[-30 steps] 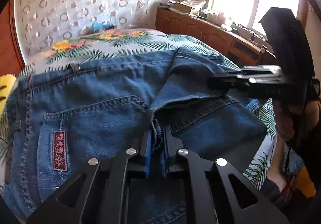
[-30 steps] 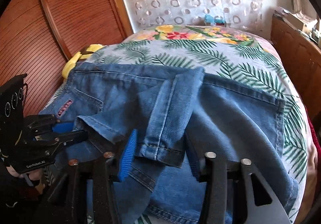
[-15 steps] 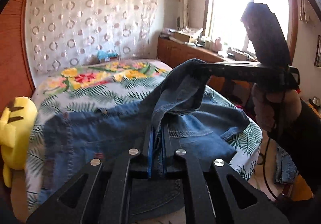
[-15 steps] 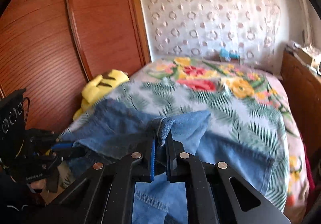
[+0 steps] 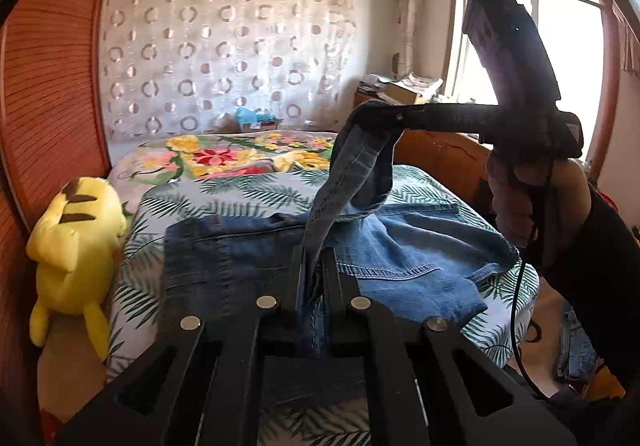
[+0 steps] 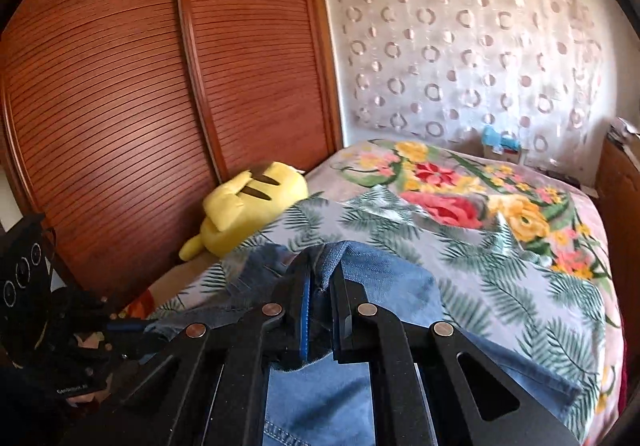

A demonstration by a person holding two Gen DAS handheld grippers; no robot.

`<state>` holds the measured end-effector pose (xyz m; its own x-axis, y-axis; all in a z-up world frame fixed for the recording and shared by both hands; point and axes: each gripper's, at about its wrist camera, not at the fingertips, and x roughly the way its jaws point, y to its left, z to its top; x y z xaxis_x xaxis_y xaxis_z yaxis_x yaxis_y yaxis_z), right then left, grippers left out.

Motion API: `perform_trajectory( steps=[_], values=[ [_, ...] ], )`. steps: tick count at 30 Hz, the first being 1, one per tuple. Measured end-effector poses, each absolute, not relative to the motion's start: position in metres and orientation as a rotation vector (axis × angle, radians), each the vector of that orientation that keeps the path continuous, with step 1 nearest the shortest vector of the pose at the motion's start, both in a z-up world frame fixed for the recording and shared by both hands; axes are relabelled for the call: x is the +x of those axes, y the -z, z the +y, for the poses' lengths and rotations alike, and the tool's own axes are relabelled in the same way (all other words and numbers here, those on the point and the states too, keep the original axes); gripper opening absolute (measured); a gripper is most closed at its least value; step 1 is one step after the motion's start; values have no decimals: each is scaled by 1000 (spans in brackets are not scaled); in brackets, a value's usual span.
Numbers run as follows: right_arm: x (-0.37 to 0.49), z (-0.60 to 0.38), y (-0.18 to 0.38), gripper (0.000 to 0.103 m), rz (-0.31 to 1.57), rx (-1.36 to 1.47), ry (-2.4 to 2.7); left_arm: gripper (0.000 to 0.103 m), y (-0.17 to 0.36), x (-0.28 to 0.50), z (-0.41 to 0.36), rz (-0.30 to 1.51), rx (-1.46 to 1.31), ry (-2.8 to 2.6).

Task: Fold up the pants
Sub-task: 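Grasp the folded leg with the left tool and lift it toward the right tool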

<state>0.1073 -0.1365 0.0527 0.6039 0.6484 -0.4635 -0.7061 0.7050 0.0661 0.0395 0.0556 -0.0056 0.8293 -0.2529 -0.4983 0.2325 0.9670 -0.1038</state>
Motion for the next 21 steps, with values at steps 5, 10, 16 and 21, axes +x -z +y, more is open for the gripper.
perform_trajectory(
  steps=[5, 10, 16, 21],
  values=[
    [121, -114, -53, 7, 494, -154, -812, 8, 11, 36, 85, 535, -66, 199],
    [136, -87, -54, 7, 506, -191, -825, 8, 15, 44, 111, 542, -75, 137],
    [159, -52, -37, 7, 569, -246, -823, 8, 44, 52, 127, 615, -87, 107],
    [178, -27, -18, 7, 633, -270, -821, 8, 63, 53, 129, 658, -90, 98]
  ],
)
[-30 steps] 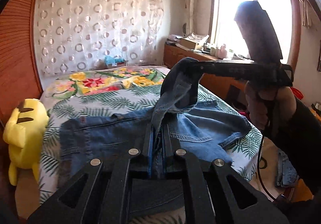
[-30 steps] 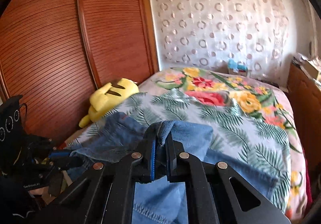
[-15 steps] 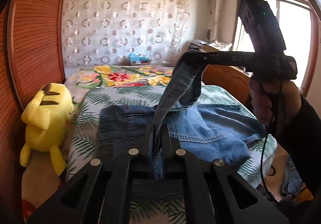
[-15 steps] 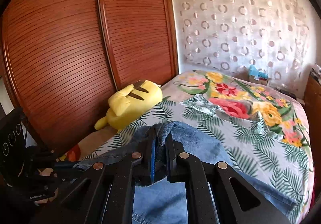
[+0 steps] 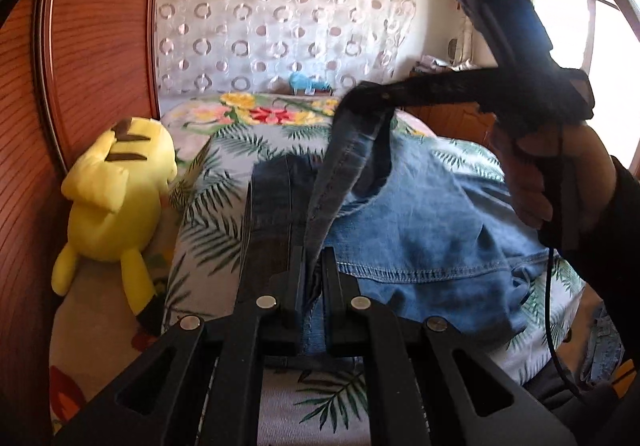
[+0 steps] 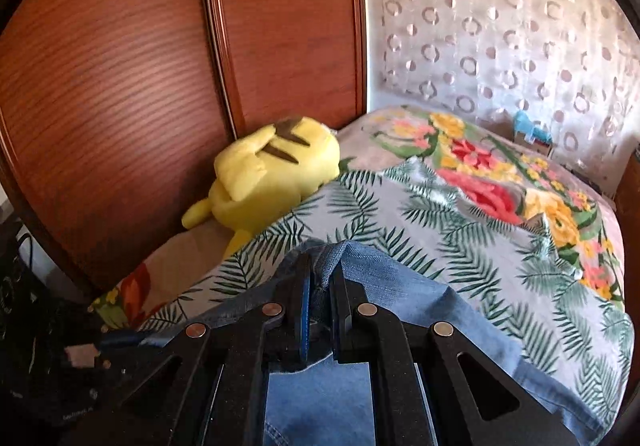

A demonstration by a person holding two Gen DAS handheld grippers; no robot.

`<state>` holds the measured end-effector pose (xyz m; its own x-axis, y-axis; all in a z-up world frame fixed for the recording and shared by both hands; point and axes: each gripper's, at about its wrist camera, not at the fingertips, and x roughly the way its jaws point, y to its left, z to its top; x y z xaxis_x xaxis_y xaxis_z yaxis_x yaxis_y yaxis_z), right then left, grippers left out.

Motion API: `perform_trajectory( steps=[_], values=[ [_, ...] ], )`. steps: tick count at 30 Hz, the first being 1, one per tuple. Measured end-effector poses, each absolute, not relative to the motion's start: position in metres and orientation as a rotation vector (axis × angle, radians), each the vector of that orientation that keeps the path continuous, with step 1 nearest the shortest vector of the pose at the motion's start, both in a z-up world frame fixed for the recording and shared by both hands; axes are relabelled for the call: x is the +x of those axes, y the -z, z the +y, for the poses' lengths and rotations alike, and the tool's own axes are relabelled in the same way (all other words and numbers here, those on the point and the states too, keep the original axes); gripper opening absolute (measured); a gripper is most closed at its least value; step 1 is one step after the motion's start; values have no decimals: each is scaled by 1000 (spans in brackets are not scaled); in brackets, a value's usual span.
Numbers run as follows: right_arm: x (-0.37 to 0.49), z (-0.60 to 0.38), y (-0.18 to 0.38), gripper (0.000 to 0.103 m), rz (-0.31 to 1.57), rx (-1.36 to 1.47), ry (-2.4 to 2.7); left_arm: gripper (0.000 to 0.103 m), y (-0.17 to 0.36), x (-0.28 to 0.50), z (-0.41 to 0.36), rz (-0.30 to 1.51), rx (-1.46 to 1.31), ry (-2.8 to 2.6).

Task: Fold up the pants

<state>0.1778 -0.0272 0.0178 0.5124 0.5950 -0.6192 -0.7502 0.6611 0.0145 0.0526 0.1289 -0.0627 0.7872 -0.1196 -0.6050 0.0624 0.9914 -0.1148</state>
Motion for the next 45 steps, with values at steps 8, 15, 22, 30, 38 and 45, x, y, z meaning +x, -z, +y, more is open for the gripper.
perform_trajectory(
  steps=[8, 15, 22, 30, 38, 45],
  values=[
    [195, 3, -9, 9, 686, -256, -801, 8, 81, 57, 132, 701, -91, 71],
    [190, -2, -8, 54, 646, -246, -782, 46, 90, 60, 135, 718, -132, 82],
    [166, -43, 0, 54, 584, -273, -762, 47, 83, 56, 139, 705, -128, 31],
    [133, -124, 46, 54, 648, -253, -667, 47, 76, 50, 137, 653, -115, 39],
    [106, -173, 74, 54, 701, -170, -611, 47, 84, 56, 122, 679, -102, 47],
    [79, -185, 75, 54, 714, -153, -636, 48, 89, 62, 104, 701, -99, 92]
  ],
)
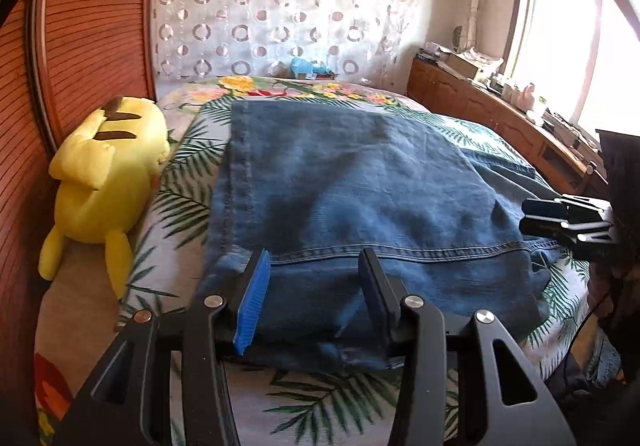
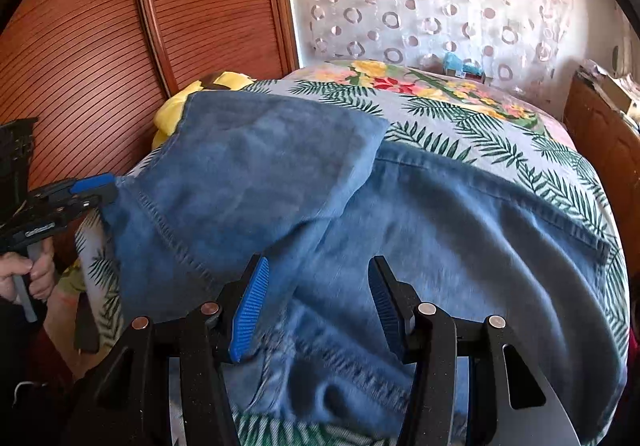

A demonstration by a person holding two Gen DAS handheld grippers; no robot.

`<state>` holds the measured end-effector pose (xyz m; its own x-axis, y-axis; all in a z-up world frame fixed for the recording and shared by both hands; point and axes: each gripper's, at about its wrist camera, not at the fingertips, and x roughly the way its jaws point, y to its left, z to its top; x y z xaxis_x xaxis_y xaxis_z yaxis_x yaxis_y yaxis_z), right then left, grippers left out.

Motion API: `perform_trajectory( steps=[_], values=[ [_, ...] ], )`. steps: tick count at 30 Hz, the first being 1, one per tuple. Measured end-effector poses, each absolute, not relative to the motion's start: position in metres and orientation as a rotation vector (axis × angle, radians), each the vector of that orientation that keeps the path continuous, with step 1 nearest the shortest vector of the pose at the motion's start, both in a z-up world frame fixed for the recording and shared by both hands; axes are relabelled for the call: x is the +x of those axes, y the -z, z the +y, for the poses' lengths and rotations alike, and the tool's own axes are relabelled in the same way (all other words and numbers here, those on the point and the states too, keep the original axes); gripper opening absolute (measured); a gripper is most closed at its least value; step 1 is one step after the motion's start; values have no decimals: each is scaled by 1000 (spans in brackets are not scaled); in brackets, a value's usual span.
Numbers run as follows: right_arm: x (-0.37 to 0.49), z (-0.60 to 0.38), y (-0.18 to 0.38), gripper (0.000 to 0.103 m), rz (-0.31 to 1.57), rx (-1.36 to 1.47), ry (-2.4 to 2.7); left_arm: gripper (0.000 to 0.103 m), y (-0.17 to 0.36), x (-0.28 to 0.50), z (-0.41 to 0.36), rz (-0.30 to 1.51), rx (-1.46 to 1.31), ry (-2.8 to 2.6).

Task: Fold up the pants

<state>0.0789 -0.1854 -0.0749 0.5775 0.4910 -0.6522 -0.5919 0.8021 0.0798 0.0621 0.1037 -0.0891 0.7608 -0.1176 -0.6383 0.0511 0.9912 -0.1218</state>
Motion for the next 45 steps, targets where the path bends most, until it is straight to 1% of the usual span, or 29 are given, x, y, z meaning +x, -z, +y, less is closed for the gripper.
perform_trajectory(
  steps=[1, 2, 3, 4, 14, 21, 26, 33, 39, 42, 45],
  values=[
    [76, -191, 74, 54, 716, -152, -644, 50, 89, 63, 100, 701, -99, 106],
    [73, -192, 74, 54, 716, -155, -646, 62, 89, 64, 97, 698, -97, 110],
    [69, -194, 74, 54, 714, -159, -647, 81, 89, 64, 94, 693, -94, 107],
    [66, -195, 75, 54, 716, -163, -649, 84, 89, 64, 92, 688, -95, 110],
    [51, -222, 79, 54, 711, -150, -611, 86, 91, 69, 62, 698, -84, 172],
    [56, -281, 83, 54, 708, -89, -493, 86, 99, 80, 33, 721, -40, 206],
    [68, -328, 77, 54, 686, -73, -392, 86, 109, 88, 27, 751, -28, 185],
    [111, -381, 75, 54, 698, -78, -262, 86, 119, 89, 27, 755, -15, 160],
    [162, -391, 85, 54, 767, -75, -208, 86, 123, 88, 24, 747, -4, 139],
    [184, -397, 94, 49, 811, -66, -189, 86, 124, 89, 24, 742, 13, 129],
    [210, -391, 96, 47, 846, -59, -182, 86, 124, 88, 25, 735, 10, 130]
  ],
)
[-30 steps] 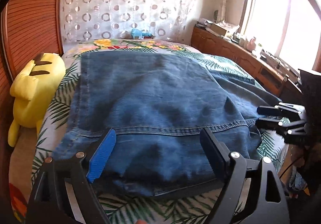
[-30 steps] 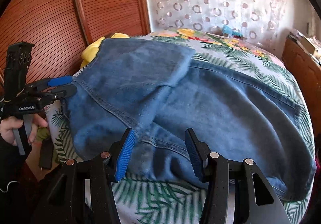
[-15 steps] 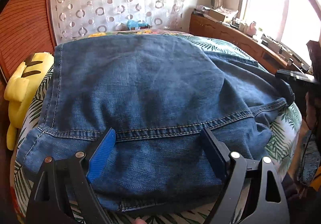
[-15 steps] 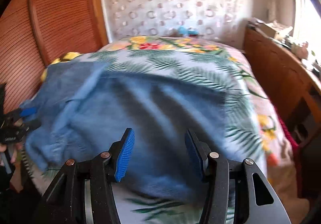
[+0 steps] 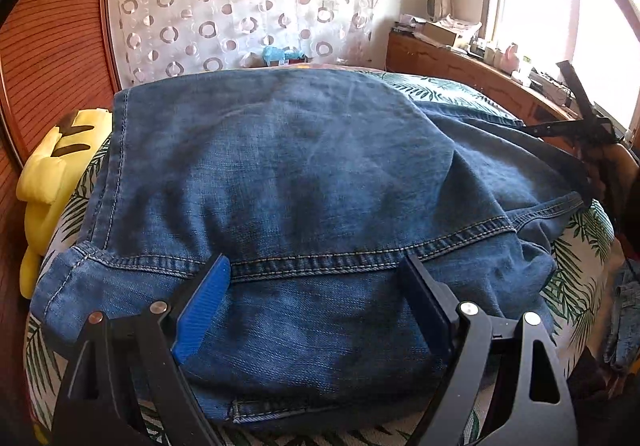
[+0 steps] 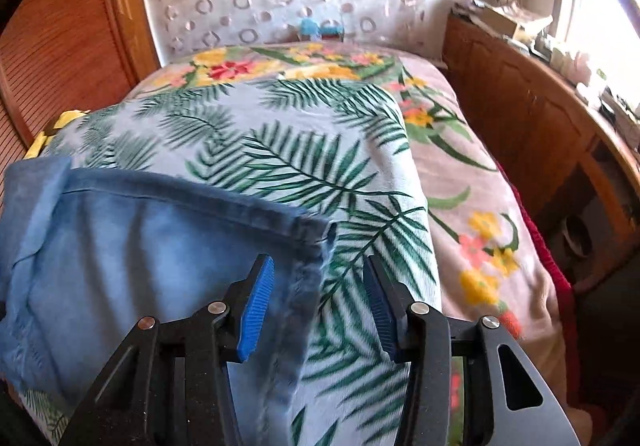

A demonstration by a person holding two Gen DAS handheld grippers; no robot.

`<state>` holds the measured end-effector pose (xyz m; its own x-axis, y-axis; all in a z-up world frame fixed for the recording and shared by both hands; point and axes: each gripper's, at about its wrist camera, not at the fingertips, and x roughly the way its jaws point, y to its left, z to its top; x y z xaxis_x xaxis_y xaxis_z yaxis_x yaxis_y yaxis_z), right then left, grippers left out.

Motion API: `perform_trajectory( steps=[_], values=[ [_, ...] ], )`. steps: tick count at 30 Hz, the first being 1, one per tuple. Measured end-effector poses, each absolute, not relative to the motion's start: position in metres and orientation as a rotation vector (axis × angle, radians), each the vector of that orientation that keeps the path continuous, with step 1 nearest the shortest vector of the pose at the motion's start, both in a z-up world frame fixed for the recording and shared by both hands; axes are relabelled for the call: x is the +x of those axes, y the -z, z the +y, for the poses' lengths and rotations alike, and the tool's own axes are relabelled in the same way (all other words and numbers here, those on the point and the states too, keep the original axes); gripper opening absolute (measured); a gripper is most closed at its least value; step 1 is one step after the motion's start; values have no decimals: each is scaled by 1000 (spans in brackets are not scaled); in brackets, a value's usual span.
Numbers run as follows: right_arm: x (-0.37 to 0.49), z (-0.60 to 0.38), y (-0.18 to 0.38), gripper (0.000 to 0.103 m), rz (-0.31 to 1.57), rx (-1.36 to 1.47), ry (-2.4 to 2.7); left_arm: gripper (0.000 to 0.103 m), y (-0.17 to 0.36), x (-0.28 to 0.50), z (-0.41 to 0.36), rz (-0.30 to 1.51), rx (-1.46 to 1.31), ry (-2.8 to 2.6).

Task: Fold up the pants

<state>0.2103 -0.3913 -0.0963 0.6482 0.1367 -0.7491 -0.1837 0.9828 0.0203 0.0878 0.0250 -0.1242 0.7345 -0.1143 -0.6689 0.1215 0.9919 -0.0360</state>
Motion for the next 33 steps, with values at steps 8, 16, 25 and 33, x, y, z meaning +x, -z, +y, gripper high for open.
perform_trajectory(
  steps=[8, 16, 25, 33],
  values=[
    [241, -379, 97, 20, 857, -94, -235, 86, 123, 84, 24, 732, 2, 119],
    [242, -375, 81, 7, 771, -142, -158, 86, 106, 79, 23, 720, -30, 141],
    [241, -370, 87, 8, 763, -101, -160, 86, 83, 76, 2, 669, 4, 200],
    [184, -378, 82, 38, 708, -85, -192, 86, 76, 78, -12, 654, 18, 237]
  ],
)
